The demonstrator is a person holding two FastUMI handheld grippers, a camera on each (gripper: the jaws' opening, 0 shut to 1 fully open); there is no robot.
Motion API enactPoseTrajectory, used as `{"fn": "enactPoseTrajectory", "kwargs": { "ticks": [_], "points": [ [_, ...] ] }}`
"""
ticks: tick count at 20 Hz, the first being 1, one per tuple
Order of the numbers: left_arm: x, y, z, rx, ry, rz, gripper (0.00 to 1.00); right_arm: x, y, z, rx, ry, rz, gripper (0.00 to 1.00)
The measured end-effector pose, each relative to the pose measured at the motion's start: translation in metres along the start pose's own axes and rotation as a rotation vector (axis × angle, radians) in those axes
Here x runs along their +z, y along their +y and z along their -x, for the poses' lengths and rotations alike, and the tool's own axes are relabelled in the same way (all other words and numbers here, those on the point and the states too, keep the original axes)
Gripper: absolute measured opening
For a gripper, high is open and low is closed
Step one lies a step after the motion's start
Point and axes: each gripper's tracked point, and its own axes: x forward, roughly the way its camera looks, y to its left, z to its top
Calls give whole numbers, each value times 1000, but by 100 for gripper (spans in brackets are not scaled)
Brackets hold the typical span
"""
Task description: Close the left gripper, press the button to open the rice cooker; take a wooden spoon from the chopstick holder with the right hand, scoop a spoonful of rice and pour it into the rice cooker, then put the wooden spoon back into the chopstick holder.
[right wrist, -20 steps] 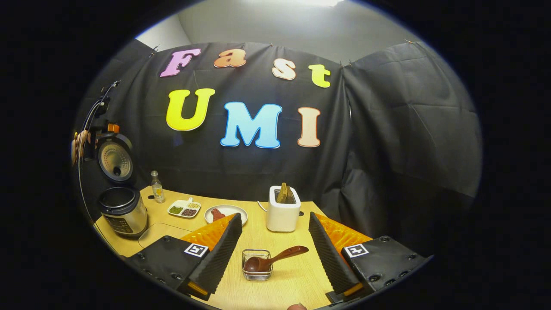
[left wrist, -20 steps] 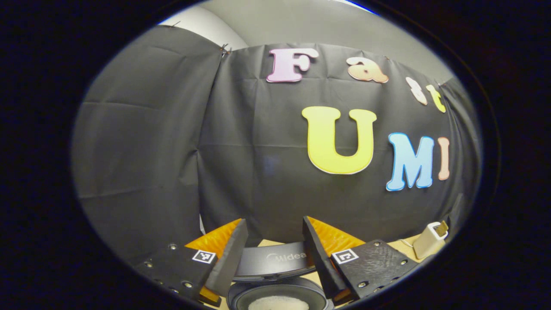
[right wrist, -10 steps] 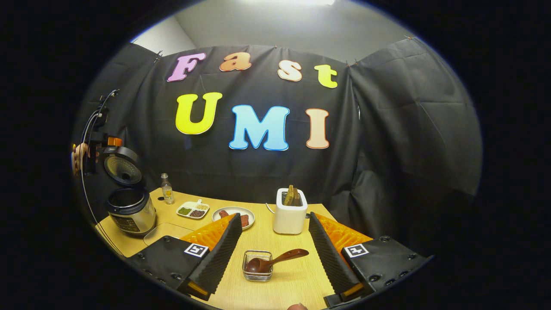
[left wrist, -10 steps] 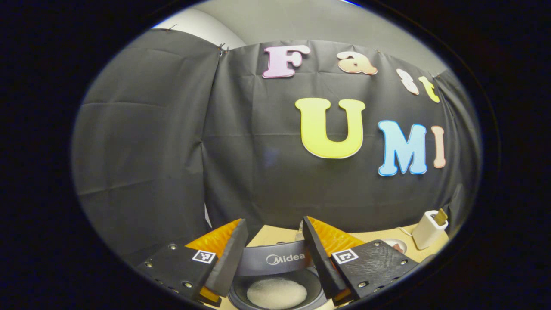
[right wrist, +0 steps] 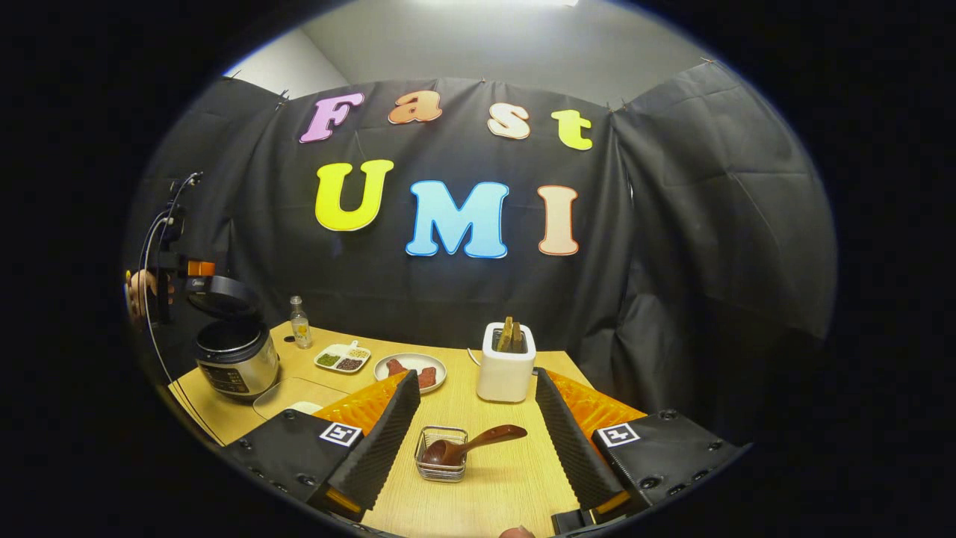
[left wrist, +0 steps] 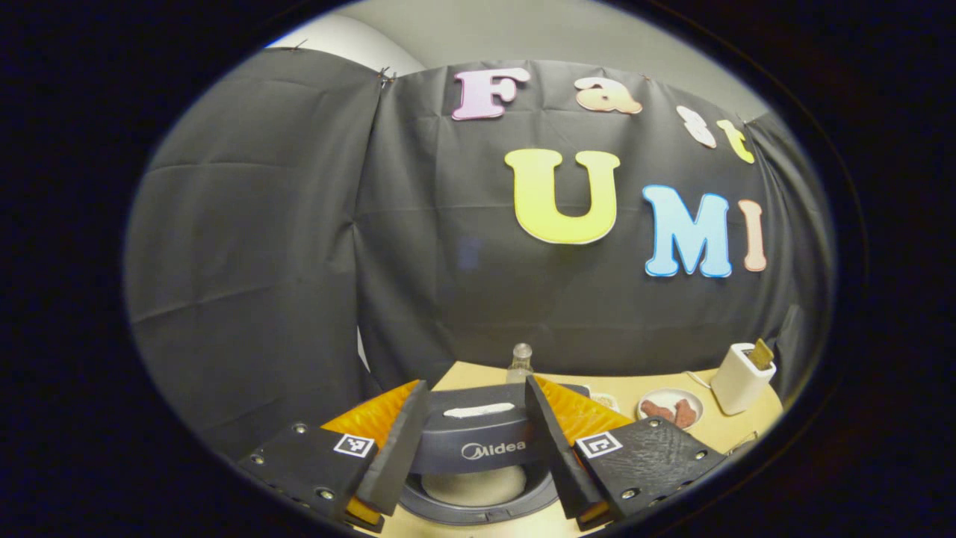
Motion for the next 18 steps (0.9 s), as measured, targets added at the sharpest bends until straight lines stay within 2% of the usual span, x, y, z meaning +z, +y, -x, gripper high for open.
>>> {"fn": "enactPoseTrajectory", "kwargs": {
  "ticks": [2, 7, 14, 18],
  "points": [
    [-17, 3, 7, 0, 18, -1, 83, -1, -3, 1, 3, 2, 1, 99],
    [-64, -3, 12, -12, 79, -2, 81, -3, -8, 5, 0, 4, -11, 99],
    [-95, -6, 8, -8, 102, -17, 85, -7, -11, 8, -9, 10, -9, 99],
    [-114, -7, 7, -8, 130, -26, 83, -7, -13, 7, -15, 11, -7, 99]
  ]
}}
